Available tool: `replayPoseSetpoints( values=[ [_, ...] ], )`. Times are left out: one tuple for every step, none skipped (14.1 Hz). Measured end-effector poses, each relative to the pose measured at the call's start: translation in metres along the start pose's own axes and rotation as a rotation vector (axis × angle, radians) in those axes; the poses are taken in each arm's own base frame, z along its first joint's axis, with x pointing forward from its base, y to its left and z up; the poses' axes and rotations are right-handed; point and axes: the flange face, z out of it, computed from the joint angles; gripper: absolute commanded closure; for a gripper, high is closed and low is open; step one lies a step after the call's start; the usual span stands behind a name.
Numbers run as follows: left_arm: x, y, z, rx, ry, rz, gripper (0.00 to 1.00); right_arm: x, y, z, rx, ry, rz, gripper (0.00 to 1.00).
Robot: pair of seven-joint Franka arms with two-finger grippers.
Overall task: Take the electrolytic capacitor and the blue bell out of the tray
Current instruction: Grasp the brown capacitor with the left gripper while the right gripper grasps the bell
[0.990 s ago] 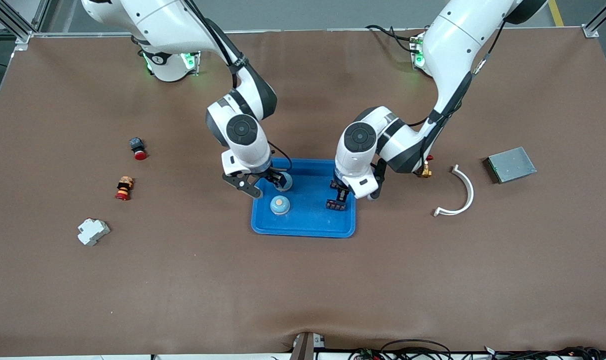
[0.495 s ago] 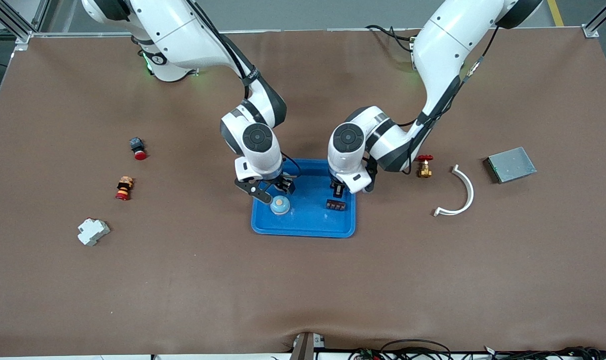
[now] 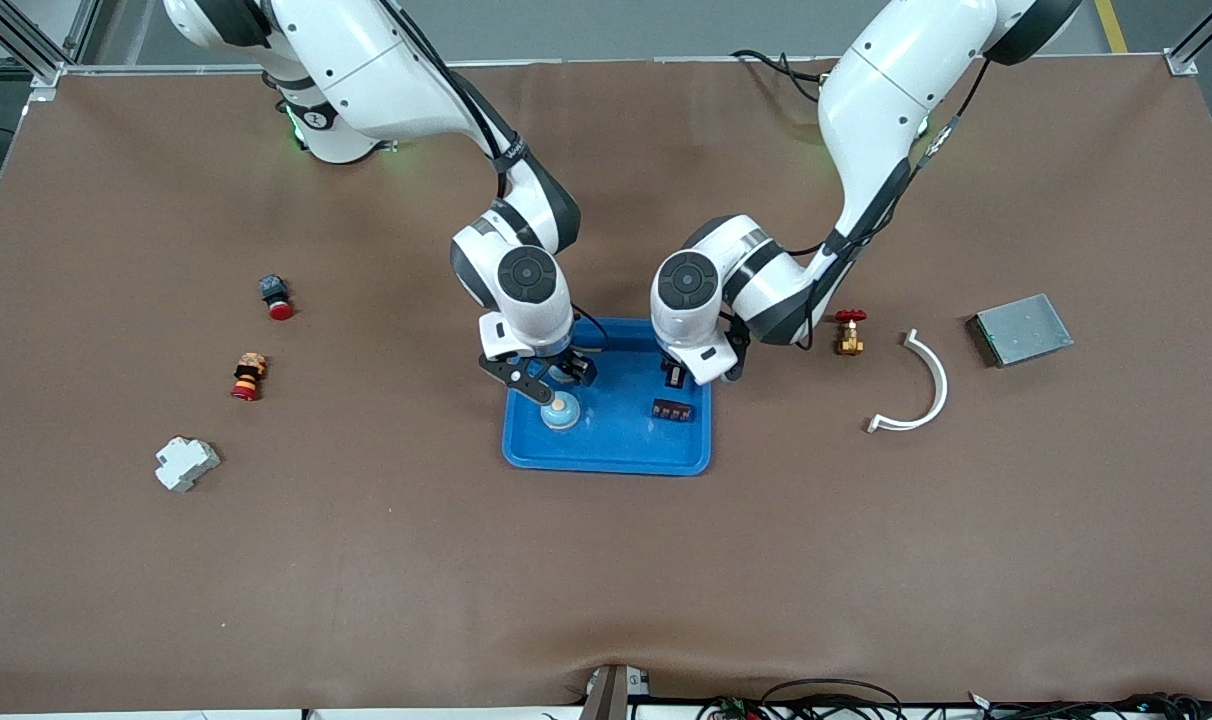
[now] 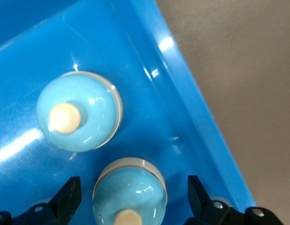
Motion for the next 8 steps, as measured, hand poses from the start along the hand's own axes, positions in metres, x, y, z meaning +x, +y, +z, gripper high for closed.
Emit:
replayPoseSetpoints(
  values=[
    [0.0, 0.0, 0.0, -0.001, 0.0, 0.0, 0.84, -0.003, -0.001, 0.002, -0.001, 0.0, 0.0, 0.0],
    [0.0, 0.001, -0.001, -0.003, -0.001, -0.001, 1.0, -0.005, -0.002, 0.003, -0.003, -0.001, -0.001, 0.0],
    [0.0, 0.002, -0.002, -0.006, -0.003, -0.003, 1.0, -0.006, -0.003, 0.004, -0.003, -0.001, -0.003, 0.0],
    [0.001, 0.004, -0.004, -0.009, -0.005, -0.005, 1.0, -0.007, -0.003, 0.005, -0.003, -0.001, -0.004, 0.0],
    [0.002, 0.007, -0.007, -0.015, -0.007, -0.008, 1.0, -0.008, -0.004, 0.005, -0.003, -0.001, -0.005, 0.0],
    [0.003, 0.011, -0.011, -0.025, -0.012, -0.013, 1.0, -0.008, -0.005, 0.005, -0.002, -0.001, -0.006, 0.17],
    [0.005, 0.016, -0.017, -0.037, -0.018, -0.018, 1.0, -0.008, -0.005, 0.005, -0.001, 0.0, -0.006, 0.42],
    [0.007, 0.022, -0.025, -0.053, -0.025, -0.023, 1.0, -0.008, -0.006, 0.005, 0.0, 0.0, -0.006, 0.72]
  ],
)
